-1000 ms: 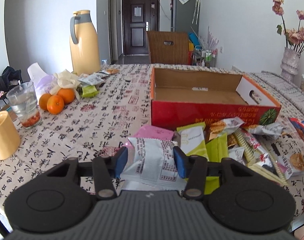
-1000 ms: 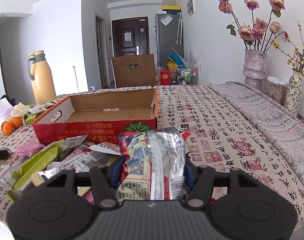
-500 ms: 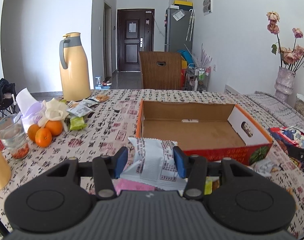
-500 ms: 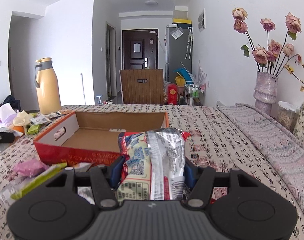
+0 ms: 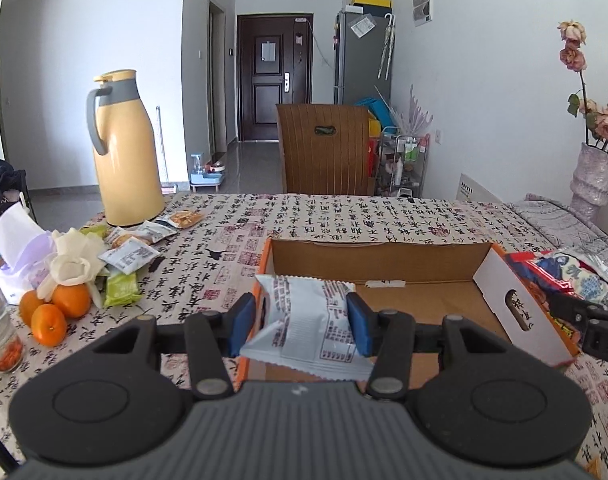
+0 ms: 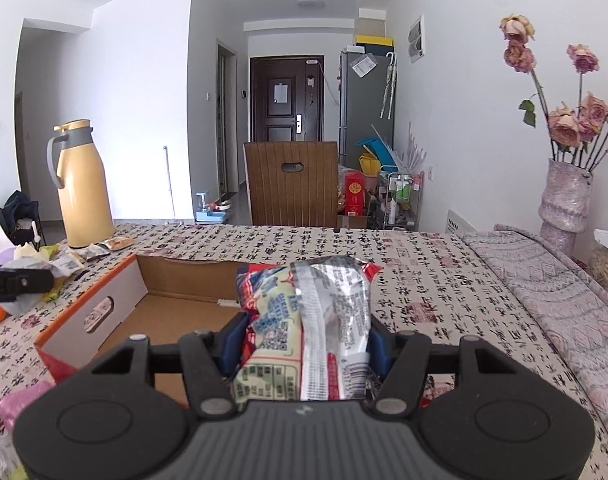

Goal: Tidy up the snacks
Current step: 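Carry both packets into the cardboard box and open both tools, then return to the pile and grasp a brown-windowed snack packet with the right tool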

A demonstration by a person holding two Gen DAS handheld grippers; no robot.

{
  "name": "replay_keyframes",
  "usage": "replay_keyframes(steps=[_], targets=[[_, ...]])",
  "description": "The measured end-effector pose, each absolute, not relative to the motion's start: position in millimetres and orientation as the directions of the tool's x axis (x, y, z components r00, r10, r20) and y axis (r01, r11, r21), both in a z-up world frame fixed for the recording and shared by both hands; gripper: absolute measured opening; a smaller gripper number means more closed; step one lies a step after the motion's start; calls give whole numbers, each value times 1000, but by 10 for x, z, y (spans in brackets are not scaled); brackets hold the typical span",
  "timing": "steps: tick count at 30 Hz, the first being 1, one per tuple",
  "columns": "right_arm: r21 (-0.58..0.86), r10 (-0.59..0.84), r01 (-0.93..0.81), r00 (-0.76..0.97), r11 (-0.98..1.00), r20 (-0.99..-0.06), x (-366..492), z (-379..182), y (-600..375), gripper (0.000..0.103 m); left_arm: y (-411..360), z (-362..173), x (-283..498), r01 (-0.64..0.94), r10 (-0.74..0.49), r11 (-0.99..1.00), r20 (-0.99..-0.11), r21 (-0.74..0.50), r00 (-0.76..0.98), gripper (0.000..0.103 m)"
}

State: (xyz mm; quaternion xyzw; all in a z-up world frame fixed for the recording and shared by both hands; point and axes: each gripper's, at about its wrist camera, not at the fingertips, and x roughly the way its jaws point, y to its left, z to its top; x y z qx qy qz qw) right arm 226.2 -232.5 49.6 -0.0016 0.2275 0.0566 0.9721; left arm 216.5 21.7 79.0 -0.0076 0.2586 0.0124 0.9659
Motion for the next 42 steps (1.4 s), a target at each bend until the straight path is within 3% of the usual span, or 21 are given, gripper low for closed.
replay_keyframes(steps=[16,25,29,32,36,42], targets=[[-43,87,-146,775,988,-626,3188,-69,-1965,59,59,226,3114,-42,89,995,-628,89,773,50],[-54,85,-159,752,986,-654,3269,-181,-1907,64,61,84,3142,-24,77,996,-644,91,761,51],[-59,86,-158,770,986,-632,3221,-110,-1931,83,86,128,3074,-34,72,997,-615,74,785,86],[-43,90,-147,785,988,-613,3163,-48,-1985,95,114,223,2970,-23,42,999,-581,39,813,103],[-10,105,-138,799,990,-592,3040,38,-2076,102,114,331,2838,2,9,1000,-546,20,838,103],[-16,106,-140,816,990,-568,2814,145,-2086,103,86,435,2660,5,2,1000,-522,13,853,103]])
